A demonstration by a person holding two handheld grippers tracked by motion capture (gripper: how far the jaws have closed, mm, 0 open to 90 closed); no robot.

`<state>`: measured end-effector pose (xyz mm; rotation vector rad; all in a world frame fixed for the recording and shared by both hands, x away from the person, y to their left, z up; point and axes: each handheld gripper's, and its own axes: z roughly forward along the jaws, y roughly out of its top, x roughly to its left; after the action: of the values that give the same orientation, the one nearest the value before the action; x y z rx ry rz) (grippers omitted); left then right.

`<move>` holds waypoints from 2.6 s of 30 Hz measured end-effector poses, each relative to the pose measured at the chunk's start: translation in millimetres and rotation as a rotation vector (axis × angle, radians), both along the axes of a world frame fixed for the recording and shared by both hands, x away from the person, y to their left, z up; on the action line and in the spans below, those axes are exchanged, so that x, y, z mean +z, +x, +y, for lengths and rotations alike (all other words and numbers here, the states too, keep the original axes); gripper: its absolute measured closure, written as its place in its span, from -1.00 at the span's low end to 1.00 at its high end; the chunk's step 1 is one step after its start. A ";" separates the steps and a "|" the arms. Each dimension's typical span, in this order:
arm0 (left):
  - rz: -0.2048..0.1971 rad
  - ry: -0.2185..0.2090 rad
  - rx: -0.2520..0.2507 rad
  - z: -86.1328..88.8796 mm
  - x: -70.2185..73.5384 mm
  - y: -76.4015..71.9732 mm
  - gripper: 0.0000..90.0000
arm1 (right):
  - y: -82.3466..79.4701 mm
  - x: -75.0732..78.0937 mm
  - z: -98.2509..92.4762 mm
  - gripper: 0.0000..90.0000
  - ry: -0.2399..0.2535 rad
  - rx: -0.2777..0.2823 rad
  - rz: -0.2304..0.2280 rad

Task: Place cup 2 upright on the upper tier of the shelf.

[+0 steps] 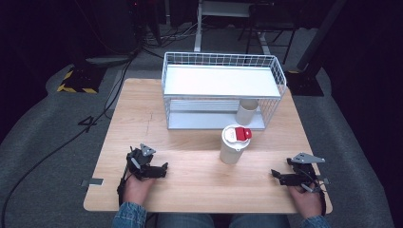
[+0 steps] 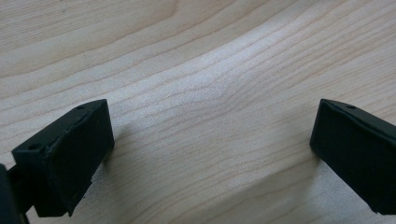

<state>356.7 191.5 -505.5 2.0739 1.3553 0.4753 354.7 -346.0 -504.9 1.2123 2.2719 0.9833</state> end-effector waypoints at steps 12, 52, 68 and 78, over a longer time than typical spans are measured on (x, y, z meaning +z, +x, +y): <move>-0.078 -0.016 -0.034 -2.4 12.8 -8.1 -1.00 | 0.3 0.0 0.3 -0.72 0.000 -0.003 0.000; -0.324 -0.268 -0.272 -79.3 64.1 -21.2 -1.00 | 1.2 0.0 1.0 -0.73 -0.001 -0.012 0.001; -0.333 -0.305 -0.337 -137.2 69.1 -4.5 -1.00 | 1.2 0.1 1.0 -0.73 -0.001 -0.012 0.001; -0.339 -0.320 -0.373 -168.3 56.0 7.4 -1.00 | 1.2 0.1 1.0 -0.73 -0.001 -0.012 0.001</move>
<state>364.1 23.2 -449.6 1.8228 0.7690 0.3942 355.9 -345.0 -504.8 1.2249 2.2635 0.9767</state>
